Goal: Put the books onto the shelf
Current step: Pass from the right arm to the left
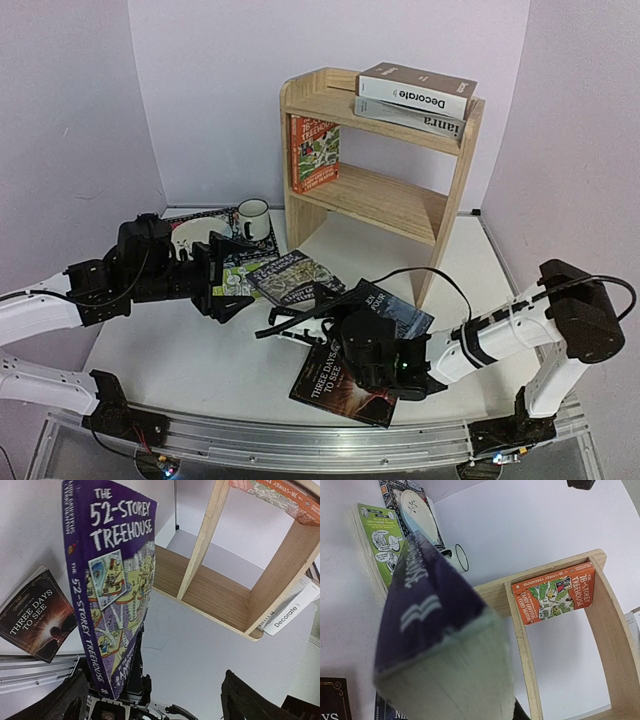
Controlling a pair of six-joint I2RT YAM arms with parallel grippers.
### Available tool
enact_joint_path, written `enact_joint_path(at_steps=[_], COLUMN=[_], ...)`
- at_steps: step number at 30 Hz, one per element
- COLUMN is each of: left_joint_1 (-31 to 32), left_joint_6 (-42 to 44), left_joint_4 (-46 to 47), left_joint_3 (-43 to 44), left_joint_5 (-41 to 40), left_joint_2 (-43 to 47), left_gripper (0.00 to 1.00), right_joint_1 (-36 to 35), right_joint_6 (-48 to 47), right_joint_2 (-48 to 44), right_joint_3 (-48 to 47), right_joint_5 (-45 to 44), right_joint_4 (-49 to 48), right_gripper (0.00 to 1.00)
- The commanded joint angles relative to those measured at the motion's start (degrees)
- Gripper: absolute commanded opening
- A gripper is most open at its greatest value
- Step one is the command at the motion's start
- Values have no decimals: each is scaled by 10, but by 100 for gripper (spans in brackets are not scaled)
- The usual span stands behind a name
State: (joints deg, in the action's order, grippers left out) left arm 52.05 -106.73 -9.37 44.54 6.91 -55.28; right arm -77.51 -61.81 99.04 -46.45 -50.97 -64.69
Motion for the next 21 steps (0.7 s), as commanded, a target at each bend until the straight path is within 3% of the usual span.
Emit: enact_joint_path(at_steps=[1, 8, 13, 17, 21], left_joint_1=[-3, -3, -3, -2, -3], left_joint_6=[-33, -40, -44, -39, -33], left_joint_4=[23, 39, 182, 190, 190], left_joint_3=[-19, -39, -83, -75, -67], left_joint_5=[-19, -12, 31, 41, 29], left_joint_2=[26, 23, -3, -21, -22], left_gripper=[93, 93, 81, 78, 61], right_joint_1=[5, 10, 9, 9, 8], right_joint_6=[-49, -61, -19, -5, 0], right_joint_2=[-2, 3, -24, -34, -31], right_joint_3=[-54, -84, -74, -71, -72], right_joint_5=[-35, -13, 20, 31, 30], right_joint_4=[-126, -127, -124, -111, -109], right_gripper=[0, 0, 0, 0, 0])
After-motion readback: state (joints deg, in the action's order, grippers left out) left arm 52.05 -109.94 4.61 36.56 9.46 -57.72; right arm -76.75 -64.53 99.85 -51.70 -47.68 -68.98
